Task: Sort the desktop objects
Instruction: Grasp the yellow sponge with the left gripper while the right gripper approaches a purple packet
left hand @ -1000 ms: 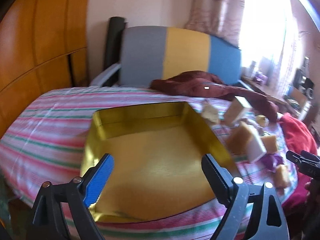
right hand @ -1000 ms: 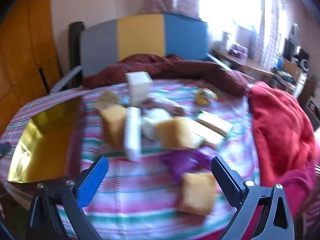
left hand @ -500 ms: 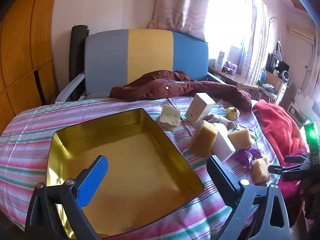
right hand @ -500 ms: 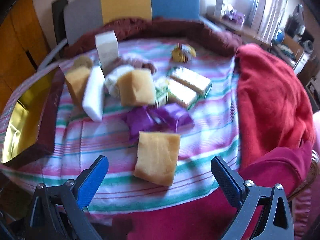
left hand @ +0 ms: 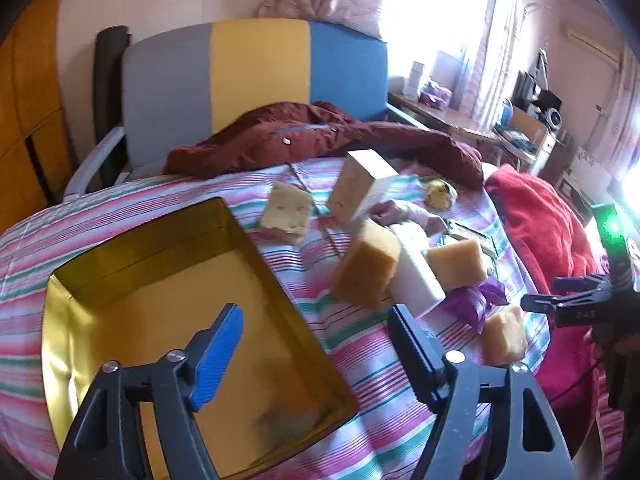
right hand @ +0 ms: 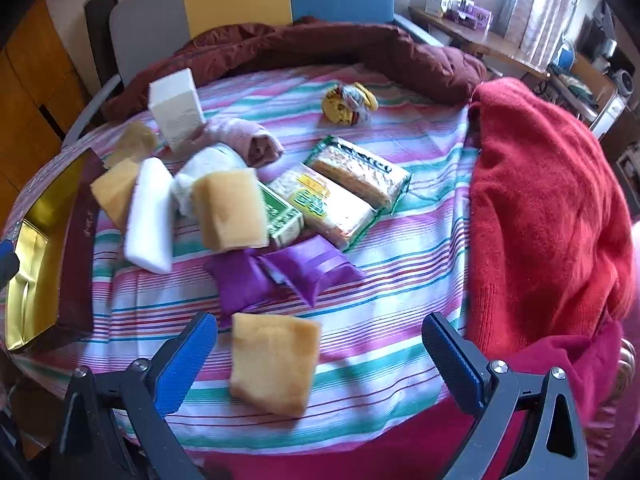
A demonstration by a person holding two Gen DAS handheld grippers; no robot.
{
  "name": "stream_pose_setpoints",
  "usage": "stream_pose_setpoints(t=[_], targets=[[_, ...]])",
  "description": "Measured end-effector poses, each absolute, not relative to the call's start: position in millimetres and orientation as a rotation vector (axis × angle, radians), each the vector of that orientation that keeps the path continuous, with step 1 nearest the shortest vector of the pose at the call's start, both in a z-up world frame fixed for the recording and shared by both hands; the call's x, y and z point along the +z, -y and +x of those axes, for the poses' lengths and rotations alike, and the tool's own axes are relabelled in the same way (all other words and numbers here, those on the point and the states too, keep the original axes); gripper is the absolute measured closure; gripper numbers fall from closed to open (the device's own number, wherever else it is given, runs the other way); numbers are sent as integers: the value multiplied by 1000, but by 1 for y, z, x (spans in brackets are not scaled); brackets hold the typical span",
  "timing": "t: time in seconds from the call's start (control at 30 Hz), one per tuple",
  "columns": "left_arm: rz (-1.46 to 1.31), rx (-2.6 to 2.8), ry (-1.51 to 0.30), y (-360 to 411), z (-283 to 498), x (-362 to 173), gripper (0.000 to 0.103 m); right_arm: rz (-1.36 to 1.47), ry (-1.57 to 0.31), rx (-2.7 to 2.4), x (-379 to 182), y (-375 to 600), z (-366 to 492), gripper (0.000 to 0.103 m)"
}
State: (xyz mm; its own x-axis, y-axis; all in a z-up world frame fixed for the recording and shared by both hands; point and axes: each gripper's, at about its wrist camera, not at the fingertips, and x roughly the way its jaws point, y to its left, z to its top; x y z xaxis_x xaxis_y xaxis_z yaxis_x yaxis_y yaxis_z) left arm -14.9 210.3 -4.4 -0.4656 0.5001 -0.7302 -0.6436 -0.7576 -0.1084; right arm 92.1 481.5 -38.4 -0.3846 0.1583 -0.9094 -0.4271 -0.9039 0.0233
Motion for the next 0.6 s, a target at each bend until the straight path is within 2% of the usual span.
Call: stream_pose_setpoints(t=[0.03,0.1,0.33,0.6], targets=[[-1033,2208,-245,-215,-16,-5,39,-1502,-380,2321,-42,-486,91,0],[-1049,2186,-265,-226,-20,-8,43,-1516,-398,2319,-47,-493,87,1],[-1013,2144,-385,-269,-29,-11,43,-1557,-402,2341,-52,-508,72,10],[-1032,2075,-515,-309,-48,-32,43,-1718,-357,2352,-65,-518,54,11]])
